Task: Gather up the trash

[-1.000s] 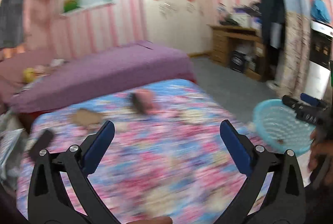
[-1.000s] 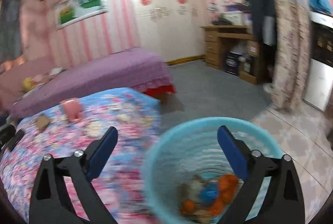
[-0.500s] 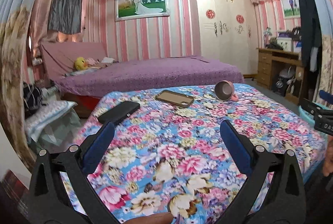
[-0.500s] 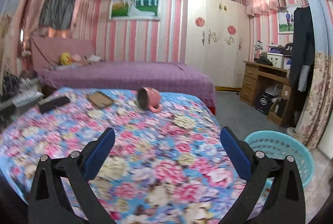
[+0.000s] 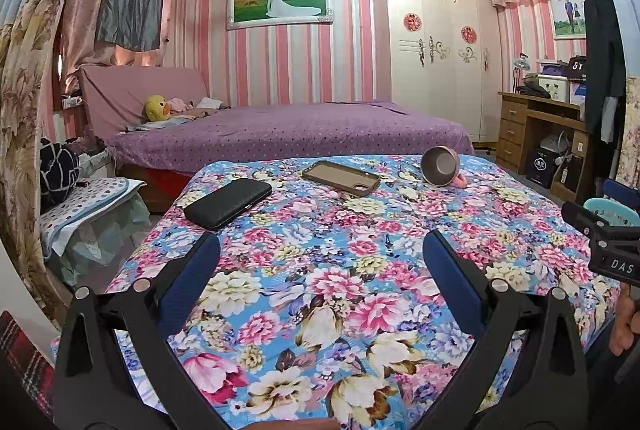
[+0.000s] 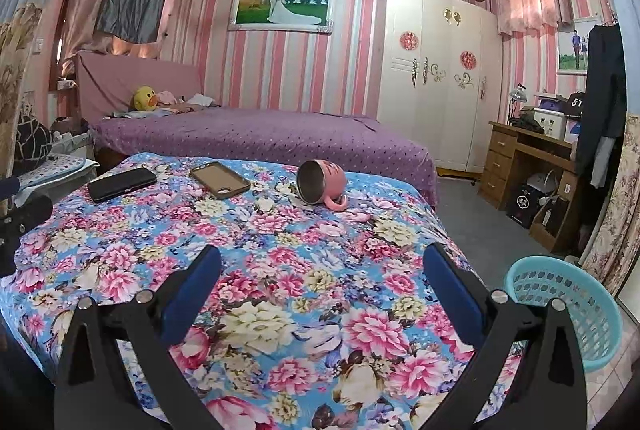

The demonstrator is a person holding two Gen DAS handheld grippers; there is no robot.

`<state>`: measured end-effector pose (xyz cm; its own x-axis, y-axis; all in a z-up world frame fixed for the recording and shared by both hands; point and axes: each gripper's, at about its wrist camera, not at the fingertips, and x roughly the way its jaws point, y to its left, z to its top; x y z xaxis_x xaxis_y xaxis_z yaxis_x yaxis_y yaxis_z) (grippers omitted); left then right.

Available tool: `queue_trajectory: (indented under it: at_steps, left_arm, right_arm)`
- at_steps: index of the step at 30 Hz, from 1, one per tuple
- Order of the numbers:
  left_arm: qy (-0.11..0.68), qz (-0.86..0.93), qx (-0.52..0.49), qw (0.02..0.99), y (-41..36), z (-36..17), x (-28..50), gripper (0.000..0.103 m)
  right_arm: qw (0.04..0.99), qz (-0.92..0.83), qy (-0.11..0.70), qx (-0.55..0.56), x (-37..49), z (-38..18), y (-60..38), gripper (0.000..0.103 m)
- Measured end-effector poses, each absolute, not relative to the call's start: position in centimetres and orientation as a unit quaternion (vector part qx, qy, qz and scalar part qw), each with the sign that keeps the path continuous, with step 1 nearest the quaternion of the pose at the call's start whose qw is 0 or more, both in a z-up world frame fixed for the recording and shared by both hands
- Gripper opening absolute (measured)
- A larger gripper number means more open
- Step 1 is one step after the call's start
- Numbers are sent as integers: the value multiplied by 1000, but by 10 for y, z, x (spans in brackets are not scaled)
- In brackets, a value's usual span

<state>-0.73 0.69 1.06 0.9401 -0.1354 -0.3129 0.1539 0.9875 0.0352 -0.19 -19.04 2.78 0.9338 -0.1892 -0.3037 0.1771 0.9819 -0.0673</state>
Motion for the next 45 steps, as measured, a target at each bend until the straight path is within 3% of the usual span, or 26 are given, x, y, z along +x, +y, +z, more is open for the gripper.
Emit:
queue_trajectory:
  at_steps: [45]
  left_arm:
    - [165,-81,29,983,0,2,2,98]
  right_arm:
    - [981,-98,165,-21,1,24,-195,99]
